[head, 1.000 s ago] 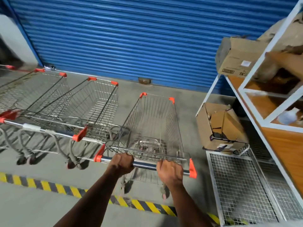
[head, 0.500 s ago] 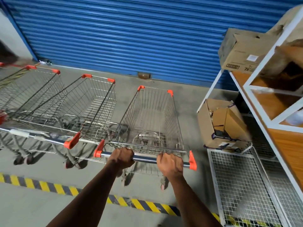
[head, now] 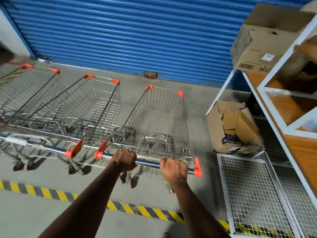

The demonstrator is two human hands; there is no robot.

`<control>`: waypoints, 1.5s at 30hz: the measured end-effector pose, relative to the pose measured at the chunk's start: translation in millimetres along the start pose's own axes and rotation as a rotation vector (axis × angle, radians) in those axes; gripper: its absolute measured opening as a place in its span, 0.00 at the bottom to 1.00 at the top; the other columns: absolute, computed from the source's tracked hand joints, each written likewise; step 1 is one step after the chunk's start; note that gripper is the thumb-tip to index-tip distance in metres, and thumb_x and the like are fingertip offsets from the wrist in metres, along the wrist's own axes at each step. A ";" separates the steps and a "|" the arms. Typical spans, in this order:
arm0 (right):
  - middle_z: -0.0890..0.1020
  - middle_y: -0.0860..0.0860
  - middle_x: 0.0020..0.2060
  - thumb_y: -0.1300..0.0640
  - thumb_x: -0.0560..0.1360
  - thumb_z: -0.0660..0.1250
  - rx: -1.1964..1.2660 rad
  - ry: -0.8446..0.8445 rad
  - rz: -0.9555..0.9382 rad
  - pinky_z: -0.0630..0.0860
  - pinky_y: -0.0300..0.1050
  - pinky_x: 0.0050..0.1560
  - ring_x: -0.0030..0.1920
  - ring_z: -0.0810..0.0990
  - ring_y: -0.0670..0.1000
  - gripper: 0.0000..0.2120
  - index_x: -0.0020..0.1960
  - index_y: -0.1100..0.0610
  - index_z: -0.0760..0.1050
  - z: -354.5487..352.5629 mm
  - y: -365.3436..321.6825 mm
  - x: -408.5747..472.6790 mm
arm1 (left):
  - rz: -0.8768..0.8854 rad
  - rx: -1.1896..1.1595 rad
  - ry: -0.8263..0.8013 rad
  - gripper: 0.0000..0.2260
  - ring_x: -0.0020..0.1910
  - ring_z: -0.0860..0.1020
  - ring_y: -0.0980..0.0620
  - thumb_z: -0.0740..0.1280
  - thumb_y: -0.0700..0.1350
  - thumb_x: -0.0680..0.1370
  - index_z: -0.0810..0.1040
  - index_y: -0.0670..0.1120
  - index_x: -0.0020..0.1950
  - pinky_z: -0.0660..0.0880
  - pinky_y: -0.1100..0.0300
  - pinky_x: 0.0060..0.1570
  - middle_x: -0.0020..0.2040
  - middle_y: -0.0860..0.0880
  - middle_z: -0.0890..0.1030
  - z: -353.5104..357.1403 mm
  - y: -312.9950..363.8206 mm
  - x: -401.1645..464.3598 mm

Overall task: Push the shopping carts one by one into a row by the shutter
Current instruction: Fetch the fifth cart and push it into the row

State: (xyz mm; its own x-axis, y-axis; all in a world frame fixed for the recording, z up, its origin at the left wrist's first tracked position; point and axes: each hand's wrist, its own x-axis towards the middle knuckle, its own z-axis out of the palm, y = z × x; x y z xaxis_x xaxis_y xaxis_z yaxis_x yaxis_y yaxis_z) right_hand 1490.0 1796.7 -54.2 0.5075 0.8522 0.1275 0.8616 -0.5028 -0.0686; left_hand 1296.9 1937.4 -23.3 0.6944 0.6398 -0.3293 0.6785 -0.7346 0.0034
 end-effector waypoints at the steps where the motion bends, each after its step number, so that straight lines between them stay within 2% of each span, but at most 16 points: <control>1: 0.72 0.51 0.19 0.47 0.73 0.64 -0.019 -0.004 -0.008 0.63 0.40 0.25 0.18 0.71 0.53 0.18 0.28 0.53 0.70 -1.2 0.0 0.8 | 0.000 -0.007 0.008 0.10 0.39 0.79 0.50 0.64 0.54 0.76 0.80 0.50 0.49 0.78 0.58 0.44 0.41 0.50 0.82 1.8 -2.6 1.7; 7: 0.78 0.55 0.22 0.48 0.76 0.57 0.058 0.000 0.049 0.65 0.42 0.29 0.22 0.78 0.57 0.24 0.26 0.58 0.76 -7.2 -6.2 2.3 | -0.002 -0.021 0.013 0.11 0.38 0.77 0.52 0.64 0.55 0.76 0.80 0.50 0.50 0.78 0.59 0.41 0.38 0.53 0.76 1.6 -5.7 1.3; 10: 0.82 0.56 0.27 0.48 0.77 0.57 0.047 -0.108 0.064 0.68 0.44 0.32 0.27 0.81 0.58 0.24 0.30 0.59 0.79 -10.3 -8.6 5.4 | 0.009 -0.020 0.024 0.11 0.37 0.77 0.52 0.64 0.56 0.76 0.80 0.50 0.49 0.78 0.59 0.41 0.38 0.53 0.75 0.8 -8.5 3.2; 15: 0.86 0.57 0.36 0.47 0.82 0.56 0.054 -0.145 0.038 0.75 0.47 0.41 0.38 0.85 0.59 0.24 0.40 0.58 0.84 -19.4 -13.8 9.8 | -0.028 -0.018 0.025 0.11 0.37 0.78 0.51 0.64 0.55 0.77 0.80 0.49 0.49 0.77 0.59 0.39 0.37 0.52 0.77 0.6 -11.5 6.0; 19: 0.84 0.56 0.32 0.48 0.81 0.56 0.048 -0.149 0.033 0.71 0.46 0.36 0.34 0.84 0.59 0.24 0.36 0.58 0.82 -18.9 -14.6 8.7 | -0.028 -0.011 0.018 0.12 0.41 0.81 0.49 0.65 0.55 0.76 0.81 0.49 0.51 0.79 0.58 0.42 0.42 0.49 0.82 0.8 -13.8 7.8; 21: 0.83 0.56 0.30 0.46 0.80 0.55 0.021 -0.147 0.037 0.72 0.45 0.34 0.31 0.83 0.58 0.25 0.34 0.58 0.81 -14.5 -12.0 9.0 | -0.036 -0.031 0.024 0.12 0.43 0.82 0.48 0.65 0.54 0.76 0.81 0.49 0.53 0.80 0.57 0.43 0.45 0.48 0.83 1.2 -12.7 9.0; 26: 0.81 0.55 0.25 0.46 0.78 0.53 0.017 -0.134 0.023 0.73 0.45 0.29 0.26 0.81 0.58 0.27 0.29 0.58 0.77 -6.9 -8.1 9.4 | -0.005 -0.082 0.024 0.11 0.39 0.77 0.50 0.65 0.53 0.77 0.80 0.49 0.53 0.73 0.60 0.38 0.45 0.47 0.83 2.1 -12.9 3.2; 29: 0.85 0.54 0.37 0.43 0.79 0.39 -0.087 -0.242 -0.065 0.75 0.47 0.38 0.38 0.84 0.58 0.34 0.43 0.54 0.83 -4.0 -4.2 12.1 | 0.064 -0.208 0.044 0.09 0.41 0.80 0.47 0.66 0.50 0.76 0.75 0.47 0.52 0.76 0.58 0.38 0.44 0.46 0.81 -2.9 -16.6 -1.3; 31: 0.86 0.53 0.42 0.41 0.82 0.36 -0.102 -0.226 -0.126 0.75 0.49 0.43 0.44 0.85 0.57 0.37 0.49 0.53 0.83 -5.9 -0.5 15.8 | 0.099 -0.296 0.055 0.10 0.42 0.79 0.47 0.69 0.49 0.76 0.72 0.46 0.52 0.75 0.57 0.38 0.44 0.47 0.79 -4.7 -22.8 -5.1; 34: 0.86 0.52 0.43 0.34 0.83 0.37 -0.039 -0.184 -0.118 0.78 0.51 0.52 0.45 0.85 0.55 0.37 0.49 0.52 0.82 -20.7 -5.9 15.3 | 0.099 -0.330 0.115 0.18 0.47 0.78 0.49 0.73 0.54 0.74 0.71 0.48 0.56 0.75 0.57 0.43 0.50 0.50 0.76 -5.1 -35.5 -13.7; 36: 0.85 0.50 0.44 0.33 0.83 0.38 -0.005 -0.142 -0.176 0.77 0.53 0.55 0.45 0.84 0.53 0.35 0.53 0.49 0.80 -29.7 -20.1 14.5 | 0.063 -0.300 0.186 0.25 0.56 0.77 0.51 0.74 0.62 0.71 0.71 0.52 0.62 0.76 0.49 0.58 0.59 0.51 0.76 -9.5 -46.1 -21.0; 38: 0.85 0.50 0.49 0.34 0.84 0.43 0.077 -0.149 -0.235 0.76 0.55 0.61 0.49 0.84 0.54 0.29 0.58 0.49 0.78 -35.8 -41.9 17.1 | 0.043 -0.271 0.234 0.32 0.61 0.74 0.53 0.69 0.71 0.68 0.70 0.55 0.65 0.69 0.44 0.68 0.65 0.54 0.74 -18.1 -58.5 -29.8; 40: 0.84 0.50 0.54 0.34 0.83 0.48 0.124 -0.201 -0.299 0.73 0.58 0.67 0.54 0.83 0.55 0.26 0.63 0.49 0.75 -41.6 -70.0 22.5 | 0.046 -0.316 0.279 0.38 0.62 0.71 0.54 0.64 0.77 0.66 0.69 0.55 0.68 0.71 0.47 0.66 0.65 0.54 0.73 -26.0 -73.8 -41.1; 42: 0.83 0.50 0.57 0.34 0.83 0.51 0.151 -0.253 -0.363 0.70 0.60 0.70 0.58 0.82 0.55 0.24 0.65 0.49 0.73 -44.6 -98.4 27.0 | 0.032 -0.358 0.337 0.40 0.60 0.71 0.54 0.64 0.78 0.68 0.69 0.53 0.70 0.73 0.52 0.63 0.64 0.52 0.73 -28.9 -90.4 -57.5; 45: 0.82 0.52 0.60 0.33 0.83 0.53 0.190 -0.319 -0.423 0.67 0.61 0.72 0.61 0.80 0.57 0.24 0.66 0.49 0.72 -43.4 -141.2 32.3 | -0.048 -0.304 0.465 0.41 0.58 0.74 0.50 0.65 0.77 0.69 0.71 0.49 0.70 0.75 0.50 0.59 0.62 0.49 0.75 -22.2 -118.2 -85.6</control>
State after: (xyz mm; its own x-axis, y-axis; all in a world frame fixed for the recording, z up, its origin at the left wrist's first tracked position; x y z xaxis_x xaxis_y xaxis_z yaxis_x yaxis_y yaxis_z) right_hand 1384.5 1889.0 2.6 0.0692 0.9903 -0.1207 0.9614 -0.0985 -0.2568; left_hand 1162.6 1974.5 25.5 0.6472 0.7535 0.1156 0.7025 -0.6484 0.2932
